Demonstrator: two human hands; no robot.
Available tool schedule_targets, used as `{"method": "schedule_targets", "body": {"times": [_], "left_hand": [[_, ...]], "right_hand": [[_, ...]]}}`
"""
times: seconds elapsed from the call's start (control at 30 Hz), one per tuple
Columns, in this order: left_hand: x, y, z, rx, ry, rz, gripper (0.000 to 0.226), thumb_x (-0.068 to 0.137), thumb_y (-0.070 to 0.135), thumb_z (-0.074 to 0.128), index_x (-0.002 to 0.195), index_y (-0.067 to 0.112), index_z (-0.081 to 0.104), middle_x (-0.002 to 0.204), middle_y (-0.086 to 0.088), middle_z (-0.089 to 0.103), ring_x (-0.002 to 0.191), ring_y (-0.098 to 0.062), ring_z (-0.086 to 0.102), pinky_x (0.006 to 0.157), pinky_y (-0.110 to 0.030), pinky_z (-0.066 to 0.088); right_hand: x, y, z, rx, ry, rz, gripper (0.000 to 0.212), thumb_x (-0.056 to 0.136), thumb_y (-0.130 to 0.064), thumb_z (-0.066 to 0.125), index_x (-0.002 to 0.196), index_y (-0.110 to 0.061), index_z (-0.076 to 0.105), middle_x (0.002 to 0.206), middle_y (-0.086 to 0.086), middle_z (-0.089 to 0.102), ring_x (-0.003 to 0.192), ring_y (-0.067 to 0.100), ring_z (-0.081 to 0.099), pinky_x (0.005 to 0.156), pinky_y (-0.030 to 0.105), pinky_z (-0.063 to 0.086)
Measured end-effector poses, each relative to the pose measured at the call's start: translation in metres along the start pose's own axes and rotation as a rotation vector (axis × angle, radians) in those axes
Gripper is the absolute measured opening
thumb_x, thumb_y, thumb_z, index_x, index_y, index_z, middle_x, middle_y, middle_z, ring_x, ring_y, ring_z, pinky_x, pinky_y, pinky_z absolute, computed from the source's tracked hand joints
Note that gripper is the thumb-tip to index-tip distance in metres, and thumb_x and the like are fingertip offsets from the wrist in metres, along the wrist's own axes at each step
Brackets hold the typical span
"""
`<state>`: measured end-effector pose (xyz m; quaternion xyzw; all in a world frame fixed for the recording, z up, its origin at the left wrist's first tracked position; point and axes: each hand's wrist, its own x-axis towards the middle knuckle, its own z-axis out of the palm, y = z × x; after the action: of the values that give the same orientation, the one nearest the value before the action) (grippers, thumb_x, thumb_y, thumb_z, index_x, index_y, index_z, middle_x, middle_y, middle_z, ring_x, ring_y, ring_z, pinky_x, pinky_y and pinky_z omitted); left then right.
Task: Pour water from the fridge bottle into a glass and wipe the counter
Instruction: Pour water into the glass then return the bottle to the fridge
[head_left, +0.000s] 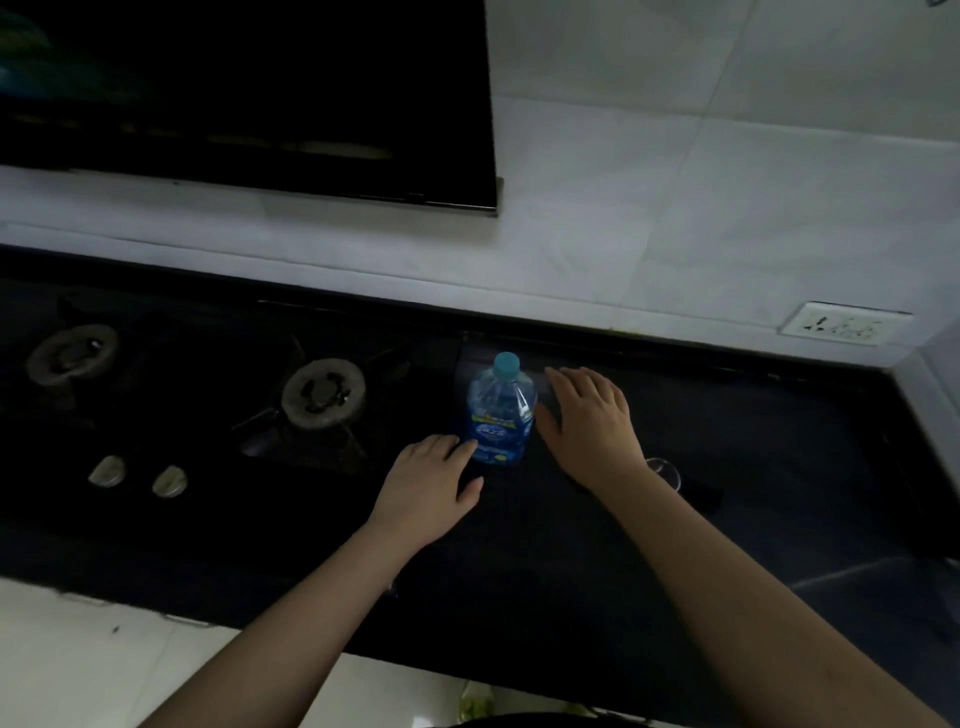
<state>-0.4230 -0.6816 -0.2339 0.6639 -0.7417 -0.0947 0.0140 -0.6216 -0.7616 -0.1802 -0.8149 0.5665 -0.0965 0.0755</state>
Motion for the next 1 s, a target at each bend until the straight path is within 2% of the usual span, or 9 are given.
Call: {"method": "schedule_targets", "body": {"times": [0.23, 0.4, 0.5, 0.6, 0.67, 0.77, 0.87, 1.0], "left_hand": [[0.009, -0.019, -0.001, -0.042, -0.003, -0.063, 0.059, 0.100, 0.051, 0.039, 0.149, 0.018, 0.036, 0.147, -0.002, 0.044, 0.135, -0.019, 0.040, 0.108, -0.035, 0.037], [0.020, -0.021, -0.002, -0.116, -0.028, -0.101, 0.065, 0.099, 0.053, 0.042, 0.151, 0.016, 0.030, 0.150, -0.003, 0.040, 0.135, -0.020, 0.041, 0.108, -0.035, 0.037], [0.026, -0.021, -0.001, -0.158, -0.057, -0.128, 0.069, 0.098, 0.054, 0.044, 0.152, 0.015, 0.027, 0.153, -0.005, 0.037, 0.137, -0.022, 0.039, 0.108, -0.036, 0.037], [0.030, -0.021, 0.000, -0.193, -0.073, -0.149, 0.071, 0.098, 0.054, 0.046, 0.153, 0.015, 0.024, 0.155, -0.006, 0.035, 0.139, -0.022, 0.038, 0.108, -0.037, 0.039], [0.032, -0.021, 0.002, -0.230, -0.081, -0.163, 0.072, 0.097, 0.053, 0.047, 0.154, 0.016, 0.022, 0.155, -0.006, 0.033, 0.139, -0.023, 0.037, 0.108, -0.038, 0.039], [0.033, -0.020, 0.005, -0.311, -0.092, -0.201, 0.073, 0.097, 0.051, 0.049, 0.154, 0.016, 0.021, 0.156, -0.006, 0.030, 0.139, -0.023, 0.037, 0.109, -0.039, 0.039], [0.036, -0.019, 0.010, -0.353, -0.102, -0.227, 0.074, 0.096, 0.052, 0.050, 0.154, 0.016, 0.021, 0.156, -0.007, 0.031, 0.138, -0.024, 0.039, 0.108, -0.039, 0.041], [0.039, -0.015, 0.014, -0.394, -0.108, -0.238, 0.076, 0.095, 0.052, 0.052, 0.154, 0.014, 0.022, 0.156, -0.007, 0.031, 0.138, -0.023, 0.039, 0.108, -0.039, 0.041]], "right_hand": [[0.029, -0.018, -0.004, 0.025, -0.002, -0.045, 0.058, 0.099, -0.045, 0.041, 0.149, -0.016, 0.034, 0.145, 0.005, 0.045, 0.136, 0.025, 0.037, 0.113, 0.039, 0.025], [0.048, -0.029, -0.007, 0.009, -0.014, -0.076, 0.058, 0.099, -0.047, 0.041, 0.148, -0.016, 0.034, 0.138, 0.007, 0.049, 0.128, 0.028, 0.044, 0.105, 0.040, 0.033], [0.056, -0.037, -0.006, -0.042, -0.064, -0.089, 0.052, 0.099, -0.048, 0.039, 0.141, -0.019, 0.043, 0.127, 0.008, 0.052, 0.116, 0.029, 0.051, 0.094, 0.040, 0.041], [0.061, -0.041, -0.005, -0.055, -0.105, -0.063, 0.043, 0.099, -0.049, 0.038, 0.126, -0.019, 0.051, 0.112, 0.008, 0.055, 0.099, 0.028, 0.058, 0.073, 0.036, 0.046], [0.064, -0.044, -0.003, -0.074, -0.118, -0.050, 0.042, 0.100, -0.051, 0.036, 0.117, -0.017, 0.051, 0.101, 0.007, 0.058, 0.086, 0.027, 0.061, 0.061, 0.033, 0.045], [0.067, -0.047, -0.003, -0.092, -0.121, -0.039, 0.040, 0.100, -0.051, 0.037, 0.110, -0.015, 0.050, 0.083, 0.003, 0.057, 0.071, 0.025, 0.058, 0.053, 0.031, 0.041], [0.068, -0.048, -0.004, -0.097, -0.121, -0.029, 0.038, 0.100, -0.050, 0.038, 0.108, -0.014, 0.048, 0.083, 0.003, 0.059, 0.066, 0.023, 0.052, 0.051, 0.031, 0.038], [0.065, -0.050, -0.004, -0.063, -0.151, 0.003, 0.037, 0.101, -0.048, 0.037, 0.111, -0.014, 0.045, 0.084, 0.004, 0.056, 0.067, 0.024, 0.053, 0.052, 0.033, 0.041]]}}
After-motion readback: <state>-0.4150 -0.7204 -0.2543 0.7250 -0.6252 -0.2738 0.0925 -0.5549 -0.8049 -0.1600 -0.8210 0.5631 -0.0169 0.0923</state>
